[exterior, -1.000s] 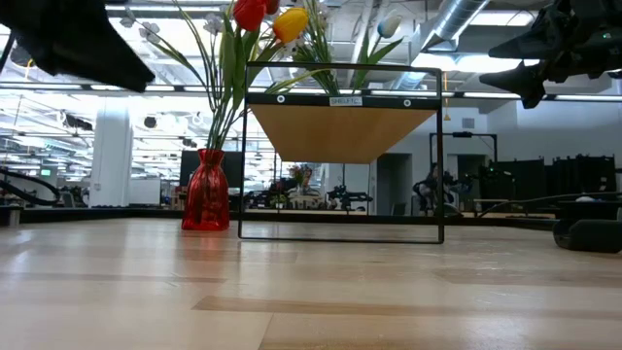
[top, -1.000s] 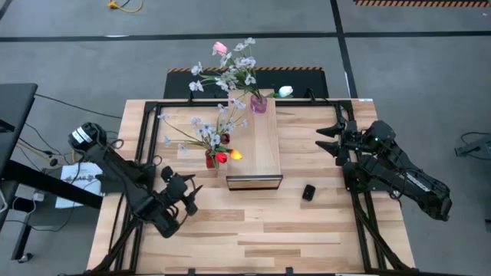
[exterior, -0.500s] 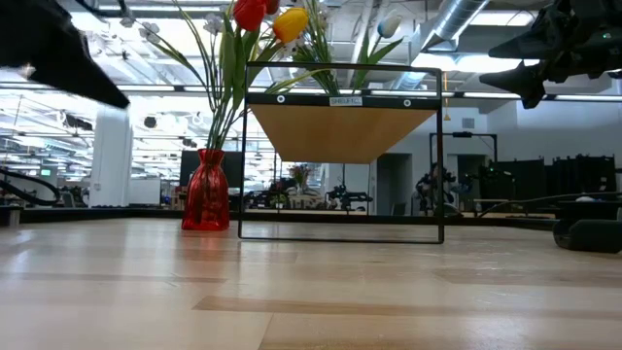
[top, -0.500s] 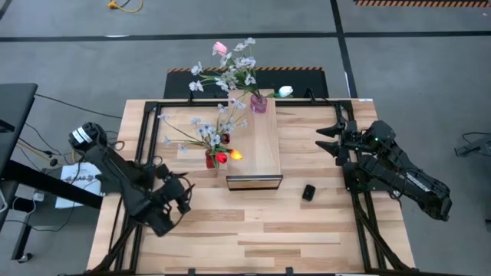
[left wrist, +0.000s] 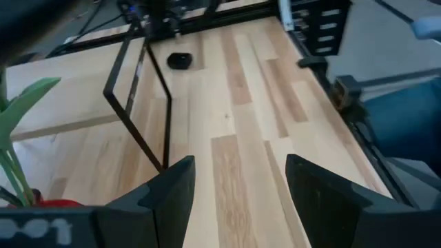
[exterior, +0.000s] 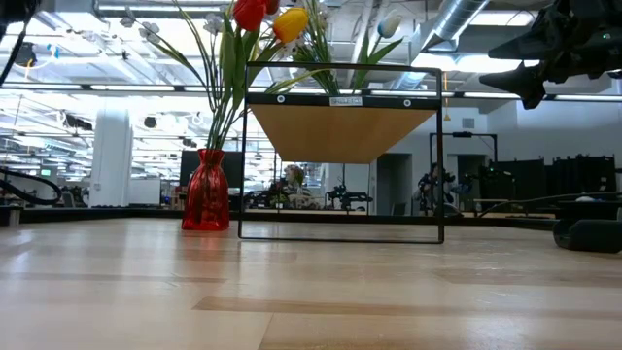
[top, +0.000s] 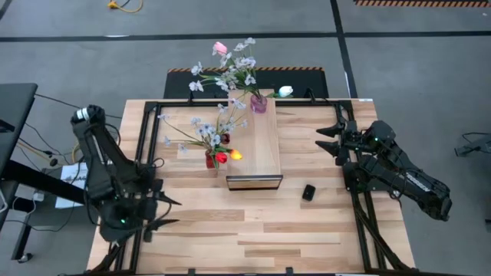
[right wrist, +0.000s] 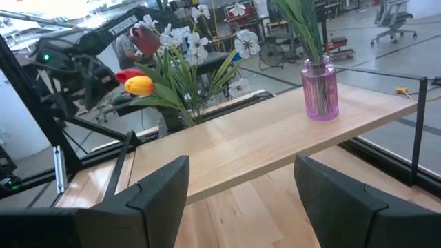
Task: Pick and place flowers into a vace then onto a shelf
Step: Put the red flower vase with flowers on the shelf
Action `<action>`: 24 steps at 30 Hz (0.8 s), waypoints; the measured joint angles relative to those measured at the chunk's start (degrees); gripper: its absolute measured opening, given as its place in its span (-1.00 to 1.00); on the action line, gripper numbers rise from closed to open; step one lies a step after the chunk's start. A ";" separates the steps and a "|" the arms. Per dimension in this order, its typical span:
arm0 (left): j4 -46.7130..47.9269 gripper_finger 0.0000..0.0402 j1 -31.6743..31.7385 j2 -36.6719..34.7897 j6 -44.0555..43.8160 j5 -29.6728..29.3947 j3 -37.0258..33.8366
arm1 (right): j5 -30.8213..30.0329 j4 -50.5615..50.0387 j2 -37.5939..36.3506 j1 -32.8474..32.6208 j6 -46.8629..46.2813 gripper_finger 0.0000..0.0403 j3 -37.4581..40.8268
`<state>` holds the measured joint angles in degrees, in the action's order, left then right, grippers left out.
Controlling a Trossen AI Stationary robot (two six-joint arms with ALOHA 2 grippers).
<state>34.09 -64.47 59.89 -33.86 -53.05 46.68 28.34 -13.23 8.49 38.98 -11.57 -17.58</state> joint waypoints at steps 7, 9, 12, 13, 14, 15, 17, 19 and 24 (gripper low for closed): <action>-3.65 0.08 -0.78 -14.61 3.72 3.13 -10.49 | -0.15 -0.28 0.13 0.00 -0.02 0.27 0.00; -10.10 0.08 0.39 -21.80 6.19 6.19 -16.10 | -0.17 -0.33 0.13 0.00 -0.02 0.27 0.00; -21.52 0.08 2.72 -32.89 11.90 12.02 -24.96 | -0.22 -0.42 0.13 0.00 -0.02 0.27 0.00; -24.93 0.08 3.46 -36.26 14.06 13.91 -27.45 | -0.26 -0.42 0.13 0.00 -0.02 0.27 -0.02; -27.90 0.08 4.14 -39.52 15.97 15.07 -29.72 | -0.33 -0.42 0.13 0.00 -0.01 0.27 0.00; -30.14 0.08 4.76 -42.20 17.64 15.49 -31.62 | -0.37 -0.43 0.13 0.00 0.00 0.27 -0.01; -32.35 0.08 6.25 -46.71 20.09 14.87 -35.13 | -0.39 -0.42 0.13 0.00 0.02 0.27 0.00; -31.75 0.08 8.19 -49.90 21.35 11.94 -37.88 | -0.51 -0.43 0.11 0.00 0.21 0.27 0.00; -29.04 0.08 15.67 -53.53 21.69 8.35 -42.15 | -1.46 -0.59 0.12 0.00 0.97 0.27 0.00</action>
<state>5.05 -48.80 6.36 -12.17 -44.71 4.53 26.87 -13.82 8.61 38.98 -10.60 -17.58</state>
